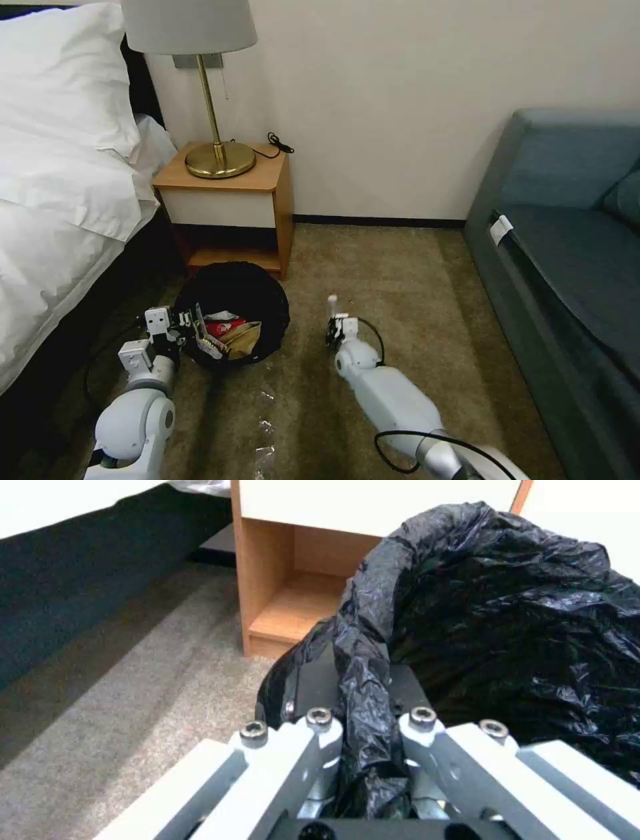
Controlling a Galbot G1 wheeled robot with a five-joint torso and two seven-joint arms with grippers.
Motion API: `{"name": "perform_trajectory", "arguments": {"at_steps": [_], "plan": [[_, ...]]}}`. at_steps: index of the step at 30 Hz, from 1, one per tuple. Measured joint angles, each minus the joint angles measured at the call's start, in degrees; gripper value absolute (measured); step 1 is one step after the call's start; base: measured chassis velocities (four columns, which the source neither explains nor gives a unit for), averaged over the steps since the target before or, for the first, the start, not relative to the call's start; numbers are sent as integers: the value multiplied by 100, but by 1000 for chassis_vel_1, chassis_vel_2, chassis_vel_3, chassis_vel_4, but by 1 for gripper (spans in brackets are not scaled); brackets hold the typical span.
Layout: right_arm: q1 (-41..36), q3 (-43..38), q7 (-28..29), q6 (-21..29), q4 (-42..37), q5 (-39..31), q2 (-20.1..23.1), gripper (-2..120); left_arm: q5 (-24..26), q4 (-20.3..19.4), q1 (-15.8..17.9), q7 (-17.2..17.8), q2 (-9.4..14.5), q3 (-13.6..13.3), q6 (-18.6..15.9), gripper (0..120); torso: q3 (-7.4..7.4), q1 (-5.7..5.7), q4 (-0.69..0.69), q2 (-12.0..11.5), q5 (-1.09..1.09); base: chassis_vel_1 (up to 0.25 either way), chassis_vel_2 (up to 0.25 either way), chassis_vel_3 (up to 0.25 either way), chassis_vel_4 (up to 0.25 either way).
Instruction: Pick up the trash bin, then pick up the garbage on the floor and place it into the trash bin.
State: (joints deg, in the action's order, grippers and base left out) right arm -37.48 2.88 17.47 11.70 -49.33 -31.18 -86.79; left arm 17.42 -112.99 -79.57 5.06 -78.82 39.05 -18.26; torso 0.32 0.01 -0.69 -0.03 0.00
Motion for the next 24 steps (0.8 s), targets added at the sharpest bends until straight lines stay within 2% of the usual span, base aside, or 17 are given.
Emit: {"name": "perform_trajectory", "arguments": {"at_steps": [2,4,5,7,11,12,14,20,24], "plan": [[0,-34,1,-49,-162,2,68,21,6,13,0,-3,2,3,9,4,0,0,0,0,0,0,0,0,0],[-45,-135,27,-330,-884,107,302,21,27,73,14,-23,-18,-9,43,4,0,0,-1,0,-1,0,0,0,0],[-45,-135,27,-330,-884,107,302,21,27,73,14,-23,-18,-9,43,4,0,0,-1,0,-1,0,0,0,0],[-87,-135,93,-546,-1404,285,397,21,39,105,55,-30,-32,-21,50,4,0,0,-1,0,-1,0,0,0,0],[-156,137,262,-669,-2284,321,541,21,72,107,121,-29,-39,-59,51,4,0,0,-1,0,-1,0,0,0,0],[-156,137,262,-669,-2284,321,541,21,72,107,121,-29,-39,-59,51,4,0,0,-1,0,-1,0,0,0,0],[-166,487,404,-748,-2905,311,599,21,103,107,157,-29,-41,-76,51,4,0,0,-1,0,-1,0,0,0,0],[-137,1216,729,-767,-3754,203,570,21,166,126,166,-22,-75,-53,59,4,0,0,0,0,-2,0,0,0,0],[-165,1446,790,-759,-3955,201,542,21,175,133,165,-24,-107,-49,70,4,0,0,1,0,-2,0,0,0,0]]}}
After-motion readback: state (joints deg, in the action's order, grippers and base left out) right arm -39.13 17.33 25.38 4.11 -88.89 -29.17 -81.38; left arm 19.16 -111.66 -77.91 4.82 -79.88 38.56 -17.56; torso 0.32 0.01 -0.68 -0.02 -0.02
